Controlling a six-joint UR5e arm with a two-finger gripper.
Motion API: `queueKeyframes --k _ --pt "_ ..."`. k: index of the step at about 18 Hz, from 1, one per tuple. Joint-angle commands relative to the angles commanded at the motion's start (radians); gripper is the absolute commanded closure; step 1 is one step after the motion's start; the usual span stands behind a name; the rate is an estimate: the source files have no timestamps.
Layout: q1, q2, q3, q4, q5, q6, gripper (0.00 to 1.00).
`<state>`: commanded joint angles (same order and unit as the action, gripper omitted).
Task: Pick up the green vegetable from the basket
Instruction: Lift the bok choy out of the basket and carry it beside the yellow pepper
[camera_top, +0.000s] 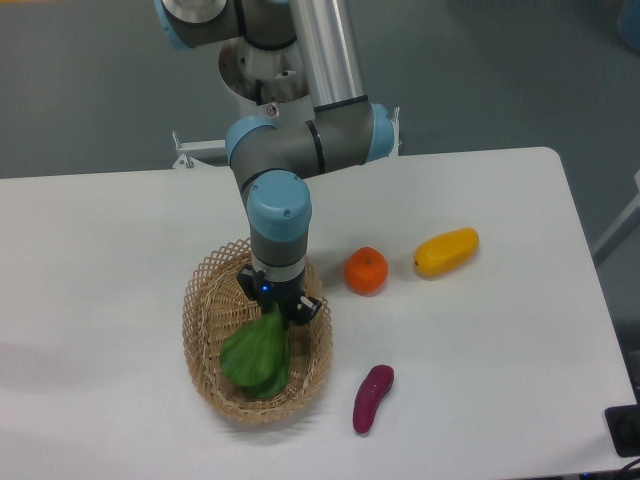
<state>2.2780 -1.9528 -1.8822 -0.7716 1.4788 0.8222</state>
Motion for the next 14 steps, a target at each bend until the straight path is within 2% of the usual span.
queueKeyframes --k 6,10,14 --pt "0.015 0.057 0.038 -0.003 -0.003 0.008 0.63" --pt "0.049 0.107 0.055 -0.009 -0.008 0.08 0.63" --pt "0.083 0.126 0.113 -0.018 -0.011 0.081 0.63"
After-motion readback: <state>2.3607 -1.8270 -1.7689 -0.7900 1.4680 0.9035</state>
